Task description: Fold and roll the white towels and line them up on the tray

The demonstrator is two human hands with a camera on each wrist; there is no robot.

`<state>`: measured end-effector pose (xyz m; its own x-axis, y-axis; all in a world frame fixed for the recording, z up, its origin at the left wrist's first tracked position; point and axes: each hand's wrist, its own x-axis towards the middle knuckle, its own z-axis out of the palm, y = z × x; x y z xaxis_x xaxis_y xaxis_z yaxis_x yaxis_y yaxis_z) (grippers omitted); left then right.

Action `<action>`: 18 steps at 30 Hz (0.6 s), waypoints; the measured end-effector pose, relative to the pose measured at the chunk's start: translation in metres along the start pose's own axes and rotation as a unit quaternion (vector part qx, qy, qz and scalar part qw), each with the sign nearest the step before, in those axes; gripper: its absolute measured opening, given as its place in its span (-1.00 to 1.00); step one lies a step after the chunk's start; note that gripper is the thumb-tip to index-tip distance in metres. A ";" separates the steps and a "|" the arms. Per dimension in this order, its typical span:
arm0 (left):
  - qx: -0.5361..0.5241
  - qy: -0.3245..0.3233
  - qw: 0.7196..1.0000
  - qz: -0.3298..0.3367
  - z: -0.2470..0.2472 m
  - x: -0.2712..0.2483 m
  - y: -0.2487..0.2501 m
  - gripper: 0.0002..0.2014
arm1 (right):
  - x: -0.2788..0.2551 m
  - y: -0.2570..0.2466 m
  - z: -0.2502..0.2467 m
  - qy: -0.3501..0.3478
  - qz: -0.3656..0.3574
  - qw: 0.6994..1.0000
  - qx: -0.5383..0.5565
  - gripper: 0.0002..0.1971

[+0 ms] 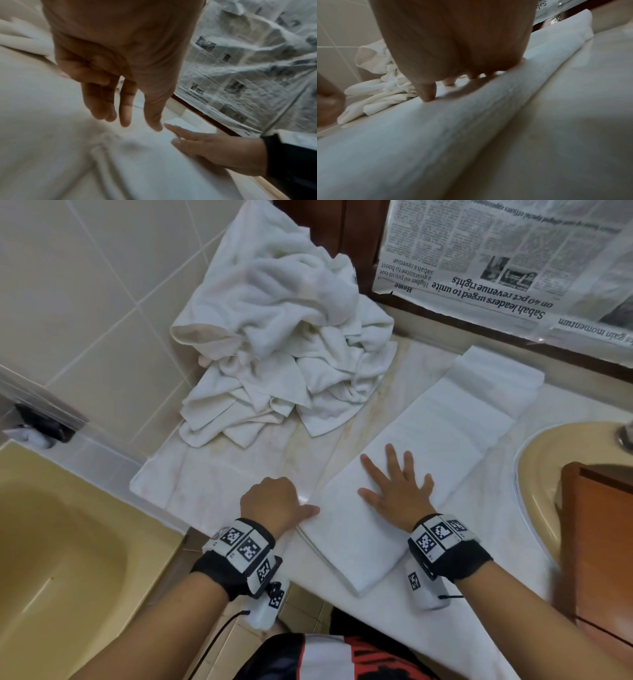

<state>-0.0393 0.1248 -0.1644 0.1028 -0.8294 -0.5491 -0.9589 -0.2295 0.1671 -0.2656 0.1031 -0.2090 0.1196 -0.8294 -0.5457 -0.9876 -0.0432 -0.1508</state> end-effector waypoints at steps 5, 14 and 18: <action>0.040 -0.002 0.959 0.281 0.013 0.006 0.042 -0.48 | 0.005 0.020 -0.005 -0.005 -0.030 0.999 -0.026 -0.33; 0.224 -0.019 0.905 0.360 0.053 0.025 0.047 -0.32 | -0.001 0.046 -0.018 0.009 -0.017 1.000 -0.002 -0.32; 0.216 -0.021 0.905 0.366 0.055 0.027 0.045 -0.34 | -0.043 0.030 0.023 0.022 0.008 1.000 0.003 -0.21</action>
<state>-0.0937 0.1200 -0.2171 -0.6028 -0.6566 -0.4533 -0.7813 0.6012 0.1680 -0.2983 0.1505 -0.2092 0.0999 -0.8538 -0.5109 -0.9885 -0.0267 -0.1487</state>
